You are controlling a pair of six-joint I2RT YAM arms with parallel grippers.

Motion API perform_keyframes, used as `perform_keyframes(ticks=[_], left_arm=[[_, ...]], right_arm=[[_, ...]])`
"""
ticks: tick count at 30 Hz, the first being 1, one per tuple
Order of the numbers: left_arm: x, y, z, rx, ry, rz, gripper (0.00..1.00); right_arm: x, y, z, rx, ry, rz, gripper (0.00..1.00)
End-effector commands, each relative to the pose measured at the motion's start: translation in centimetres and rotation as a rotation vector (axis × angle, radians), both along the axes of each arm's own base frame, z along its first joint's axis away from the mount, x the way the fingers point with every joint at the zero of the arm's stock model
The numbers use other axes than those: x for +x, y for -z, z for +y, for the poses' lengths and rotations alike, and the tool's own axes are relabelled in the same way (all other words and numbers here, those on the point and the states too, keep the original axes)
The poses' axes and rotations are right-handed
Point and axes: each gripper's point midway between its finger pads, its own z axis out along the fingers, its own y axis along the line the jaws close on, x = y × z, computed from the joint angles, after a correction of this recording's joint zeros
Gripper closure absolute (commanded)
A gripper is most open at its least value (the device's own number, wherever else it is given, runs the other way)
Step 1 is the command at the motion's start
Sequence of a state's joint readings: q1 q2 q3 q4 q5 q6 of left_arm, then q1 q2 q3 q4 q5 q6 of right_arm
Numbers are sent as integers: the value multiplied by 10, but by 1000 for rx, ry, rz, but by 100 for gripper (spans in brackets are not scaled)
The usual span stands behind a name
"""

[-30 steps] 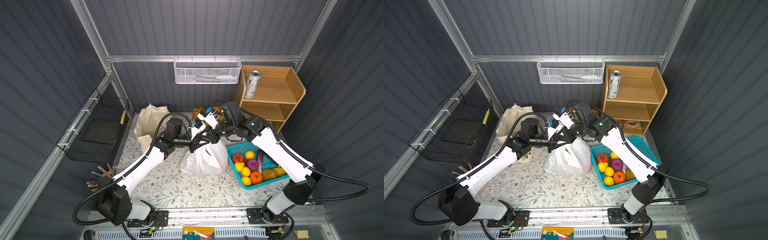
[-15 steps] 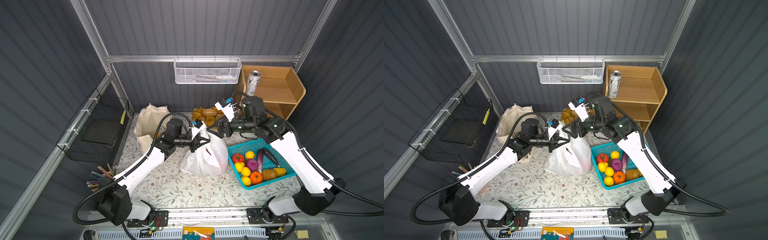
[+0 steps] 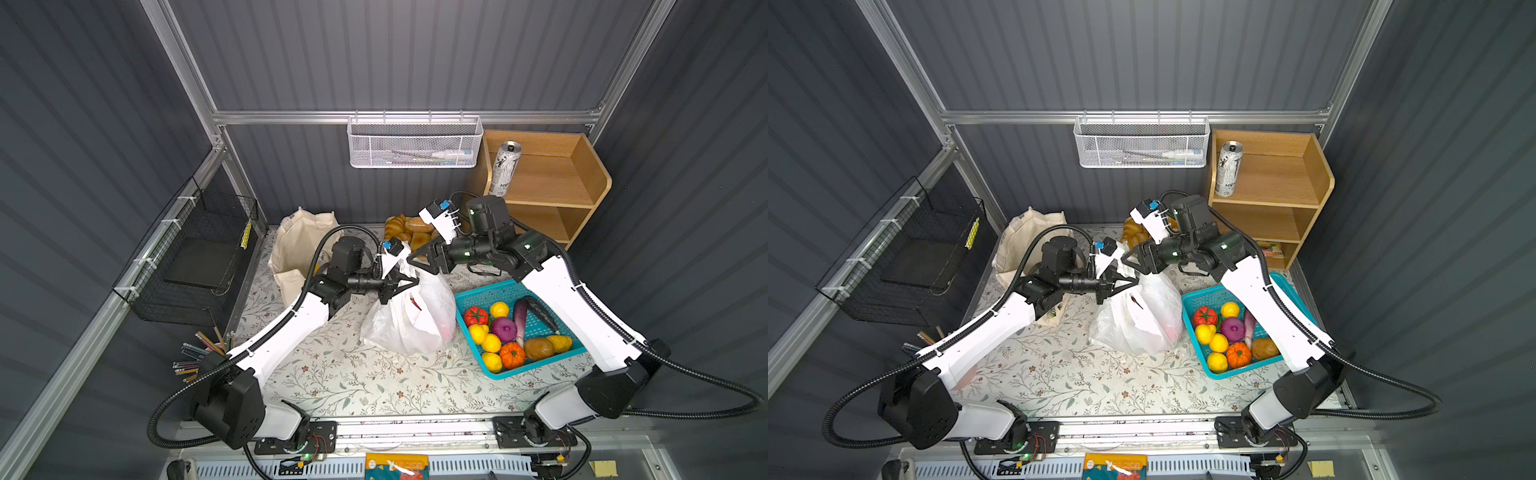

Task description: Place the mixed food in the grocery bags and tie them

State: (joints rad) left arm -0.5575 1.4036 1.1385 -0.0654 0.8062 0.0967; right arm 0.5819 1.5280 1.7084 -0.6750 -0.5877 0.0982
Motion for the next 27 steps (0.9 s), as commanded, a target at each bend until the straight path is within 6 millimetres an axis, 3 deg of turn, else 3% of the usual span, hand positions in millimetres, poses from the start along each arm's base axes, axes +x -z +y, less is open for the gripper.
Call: perform_keyframes(ticks=[1, 3, 5, 12, 13, 16, 19, 22, 24, 27], left_arm=[[-4, -14, -1, -32, 17, -62, 87], [-2, -13, 0, -25, 7, -62, 80], [-3, -10, 0, -17, 10, -63, 80], [-1, -20, 12, -108, -82, -254, 71], [0, -21, 15, -125, -105, -277, 72], [3, -18, 19, -113, -139, -313, 91], [5, -17, 19, -125, -144, -336, 100], [4, -20, 18, -164, -143, -348, 100], [4, -20, 15, -172, -130, -337, 100], [5, -19, 12, -170, -113, -318, 100]], right_arm=[[-5, 4, 2, 23, -21, 15, 73], [-6, 4, 2, 42, -22, 20, 87], [-8, 5, 4, 57, -29, 31, 100], [-12, 16, 7, 86, -37, 76, 100], [-12, 17, 7, 88, -37, 79, 100], [-10, 12, -5, 97, -6, 54, 100], [-10, 0, -22, 129, 15, 43, 89], [-11, -8, -33, 141, 33, 28, 66], [-12, -10, -37, 143, 42, 19, 61], [-12, -11, -42, 139, 51, 10, 40]])
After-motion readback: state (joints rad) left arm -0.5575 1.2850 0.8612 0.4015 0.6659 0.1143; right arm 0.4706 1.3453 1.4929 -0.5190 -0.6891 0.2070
